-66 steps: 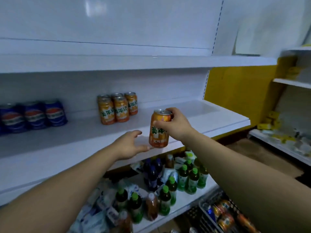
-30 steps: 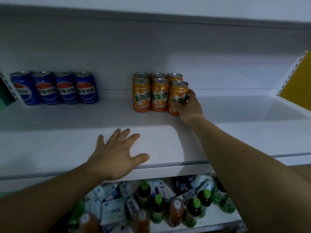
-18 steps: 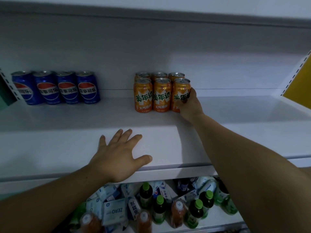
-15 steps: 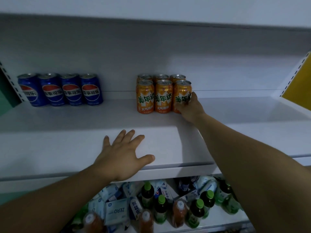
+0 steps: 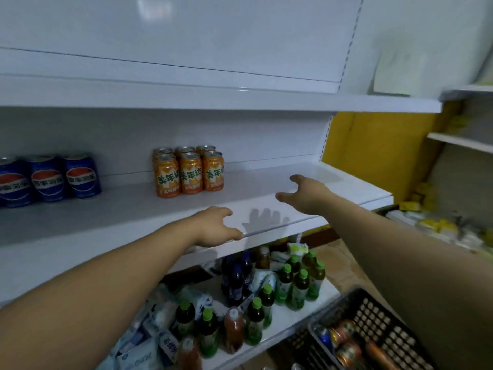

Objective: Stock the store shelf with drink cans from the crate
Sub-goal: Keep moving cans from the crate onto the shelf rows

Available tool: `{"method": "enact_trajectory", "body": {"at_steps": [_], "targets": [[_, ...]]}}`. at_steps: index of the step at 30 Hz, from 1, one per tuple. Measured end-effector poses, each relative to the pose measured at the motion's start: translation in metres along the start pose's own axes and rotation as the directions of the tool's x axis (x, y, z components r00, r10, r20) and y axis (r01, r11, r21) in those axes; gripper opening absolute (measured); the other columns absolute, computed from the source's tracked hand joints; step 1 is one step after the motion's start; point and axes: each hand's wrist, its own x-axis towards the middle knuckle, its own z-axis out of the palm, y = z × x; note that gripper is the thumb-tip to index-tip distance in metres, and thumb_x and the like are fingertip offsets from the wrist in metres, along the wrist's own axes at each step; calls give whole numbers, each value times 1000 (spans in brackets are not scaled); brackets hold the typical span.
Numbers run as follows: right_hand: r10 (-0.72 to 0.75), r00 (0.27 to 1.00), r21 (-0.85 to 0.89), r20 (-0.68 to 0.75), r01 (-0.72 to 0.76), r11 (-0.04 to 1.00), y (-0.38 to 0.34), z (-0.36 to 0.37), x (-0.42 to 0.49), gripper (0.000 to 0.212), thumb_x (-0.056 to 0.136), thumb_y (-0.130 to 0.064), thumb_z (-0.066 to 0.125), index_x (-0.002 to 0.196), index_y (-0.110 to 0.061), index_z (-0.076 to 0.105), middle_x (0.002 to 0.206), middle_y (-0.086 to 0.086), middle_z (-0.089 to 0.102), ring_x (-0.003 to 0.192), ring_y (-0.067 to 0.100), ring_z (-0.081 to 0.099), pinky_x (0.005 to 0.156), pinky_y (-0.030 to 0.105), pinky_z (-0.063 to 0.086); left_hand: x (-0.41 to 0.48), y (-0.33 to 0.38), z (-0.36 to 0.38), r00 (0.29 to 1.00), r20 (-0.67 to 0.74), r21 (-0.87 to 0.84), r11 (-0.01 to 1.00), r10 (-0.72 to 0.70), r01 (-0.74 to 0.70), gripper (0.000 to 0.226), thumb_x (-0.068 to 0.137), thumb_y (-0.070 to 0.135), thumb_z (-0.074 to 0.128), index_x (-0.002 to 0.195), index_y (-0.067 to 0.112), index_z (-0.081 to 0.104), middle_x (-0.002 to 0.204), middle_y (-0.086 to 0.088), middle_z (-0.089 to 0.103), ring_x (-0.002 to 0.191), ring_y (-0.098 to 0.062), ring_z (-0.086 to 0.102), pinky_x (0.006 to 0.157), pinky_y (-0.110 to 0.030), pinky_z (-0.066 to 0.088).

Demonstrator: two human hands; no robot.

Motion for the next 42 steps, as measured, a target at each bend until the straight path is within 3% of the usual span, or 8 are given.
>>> {"method": "enact_trajectory", "body": {"at_steps": [6, 13, 21, 25, 32, 36, 40, 42], "targets": [[222, 973, -105, -70, -228, 968, 81, -36, -93, 80, 89, -58, 55, 152, -20, 24, 152, 8, 36, 127, 29, 47, 95, 38, 45, -20, 125, 56, 910, 90, 116, 903, 405, -413, 72, 83, 55, 60, 143, 23, 36, 147, -2, 37, 131, -23, 38, 108, -40, 35], [541, 834, -155, -110, -552, 820, 187, -37, -197, 78, 85, -58, 59, 149, -24, 31, 148, 3, 43, 131, 26, 45, 103, 40, 42, -29, 211, 148, 757, 319, 126, 766, 570, -630, 70, 88, 48, 58, 146, 18, 32, 152, -3, 32, 136, -21, 34, 108, -33, 34], [763, 647, -168, -6, -752, 637, 327, 15, -257, 76, 89, -58, 53, 149, -19, 29, 150, 6, 41, 131, 28, 44, 104, 40, 42, 18, 267, 281, 638, 568, 186, 674, 520, -715, 72, 84, 54, 56, 145, 23, 33, 150, -3, 33, 135, -24, 35, 108, -41, 36], [815, 571, -123, 102, -805, 580, 405, 55, -247, 59, 88, -55, 57, 134, -19, 45, 126, 6, 58, 109, 25, 56, 84, 34, 49, 66, 287, 346, 618, 642, 224, 660, 454, -718, 71, 85, 55, 54, 145, 23, 34, 149, -3, 34, 134, -24, 35, 107, -42, 36], [819, 508, -62, 268, -839, 541, 524, 152, -205, 55, 91, -50, 55, 132, -14, 46, 126, 11, 55, 110, 26, 55, 87, 32, 47, 161, 304, 466, 601, 713, 176, 738, 361, -652, 62, 80, 57, 55, 132, 25, 46, 137, -2, 46, 122, -24, 46, 99, -43, 43], [812, 480, -60, 333, -848, 526, 589, 216, -178, 51, 92, -49, 55, 129, -15, 48, 123, 10, 56, 108, 26, 55, 81, 31, 43, 217, 305, 551, 584, 757, 145, 797, 292, -586, 73, 82, 57, 57, 143, 22, 38, 146, -3, 41, 128, -24, 43, 105, -40, 40], [814, 443, -28, 376, -873, 488, 638, 279, -154, 31, 91, -46, 57, 105, -19, 51, 106, 6, 59, 94, 22, 55, 79, 32, 46, 257, 304, 629, 552, 792, 103, 835, 260, -541, 76, 85, 53, 59, 147, 20, 32, 152, -5, 33, 133, -26, 39, 108, -38, 37], [816, 440, -23, 375, -876, 482, 664, 315, -141, 37, 90, -48, 56, 110, -17, 54, 106, 6, 62, 95, 22, 57, 82, 33, 48, 273, 300, 666, 539, 806, 88, 850, 246, -520, 78, 86, 50, 60, 150, 22, 24, 155, -5, 27, 137, -26, 34, 110, -37, 34]]}}
